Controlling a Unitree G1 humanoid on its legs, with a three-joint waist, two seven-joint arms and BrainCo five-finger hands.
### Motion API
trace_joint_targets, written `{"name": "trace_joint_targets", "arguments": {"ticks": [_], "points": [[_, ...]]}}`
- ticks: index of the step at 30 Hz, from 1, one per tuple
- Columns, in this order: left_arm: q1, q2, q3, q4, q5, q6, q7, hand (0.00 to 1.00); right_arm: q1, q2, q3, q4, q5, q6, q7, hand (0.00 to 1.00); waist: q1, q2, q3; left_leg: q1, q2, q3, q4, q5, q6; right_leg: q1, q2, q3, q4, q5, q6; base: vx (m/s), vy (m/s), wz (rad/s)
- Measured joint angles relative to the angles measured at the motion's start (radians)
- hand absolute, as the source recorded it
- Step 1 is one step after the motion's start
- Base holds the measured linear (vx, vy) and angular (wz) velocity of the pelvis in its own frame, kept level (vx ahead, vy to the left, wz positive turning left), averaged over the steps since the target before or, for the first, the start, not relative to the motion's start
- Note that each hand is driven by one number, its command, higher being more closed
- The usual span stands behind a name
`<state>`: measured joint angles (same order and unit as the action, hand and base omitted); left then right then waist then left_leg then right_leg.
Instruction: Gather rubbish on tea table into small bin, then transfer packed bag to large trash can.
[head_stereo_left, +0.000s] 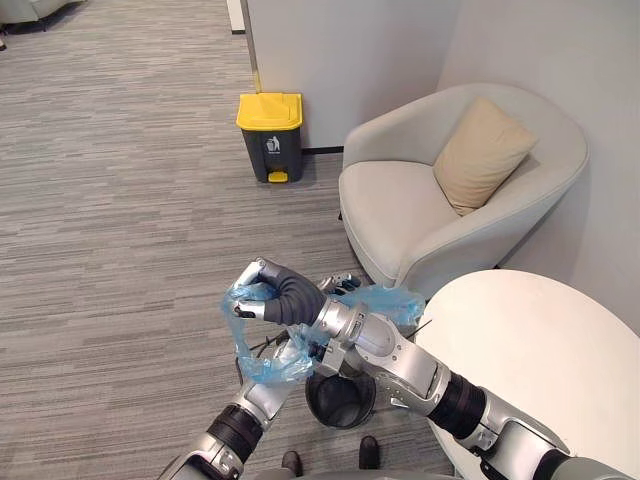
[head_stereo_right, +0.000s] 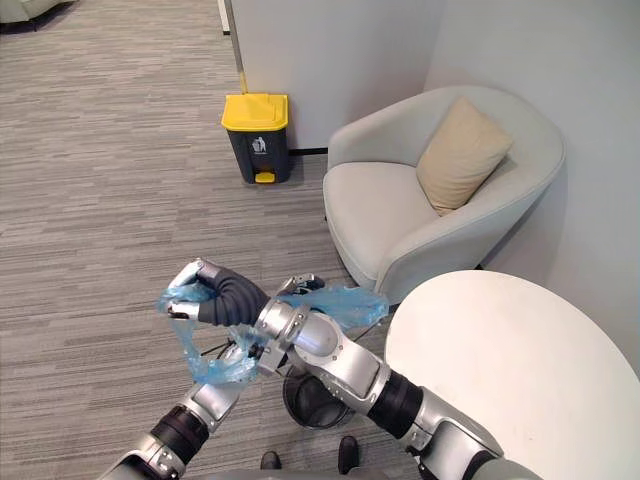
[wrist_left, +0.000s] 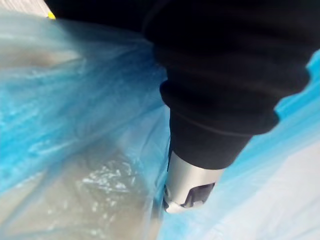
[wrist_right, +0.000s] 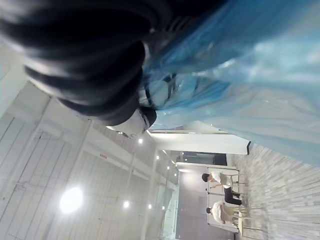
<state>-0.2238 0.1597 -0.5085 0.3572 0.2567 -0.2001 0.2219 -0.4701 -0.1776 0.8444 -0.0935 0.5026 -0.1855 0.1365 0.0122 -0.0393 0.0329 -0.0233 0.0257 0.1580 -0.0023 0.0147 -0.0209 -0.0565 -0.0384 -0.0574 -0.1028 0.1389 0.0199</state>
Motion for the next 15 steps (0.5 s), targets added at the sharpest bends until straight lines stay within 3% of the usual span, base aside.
{"name": "trace_joint_targets", "arguments": {"ticks": [6, 15], "points": [[-0.019, -0.001, 0.009, 0.000, -0.021, 0.000, 0.041, 1.00, 0.000, 0.014, 0.023, 0.000, 0.011, 0.000, -0.007, 1.00, 0.000, 0.000, 0.000, 0.000, 0.000, 0.000, 0.001, 0.000, 0.000, 0.001, 0.000, 0.000, 0.000, 0.000, 0.000, 0.00, 0.000, 0.00], [-0.015, -0.003, 0.041, 0.000, -0.060, 0.000, 0.039, 1.00, 0.019, 0.017, 0.028, 0.000, -0.024, -0.005, -0.006, 1.00, -0.001, 0.000, 0.000, 0.001, 0.000, 0.000, 0.002, 0.000, 0.000, 0.001, 0.000, 0.000, 0.000, 0.000, 0.000, 0.00, 0.000, 0.00]]}}
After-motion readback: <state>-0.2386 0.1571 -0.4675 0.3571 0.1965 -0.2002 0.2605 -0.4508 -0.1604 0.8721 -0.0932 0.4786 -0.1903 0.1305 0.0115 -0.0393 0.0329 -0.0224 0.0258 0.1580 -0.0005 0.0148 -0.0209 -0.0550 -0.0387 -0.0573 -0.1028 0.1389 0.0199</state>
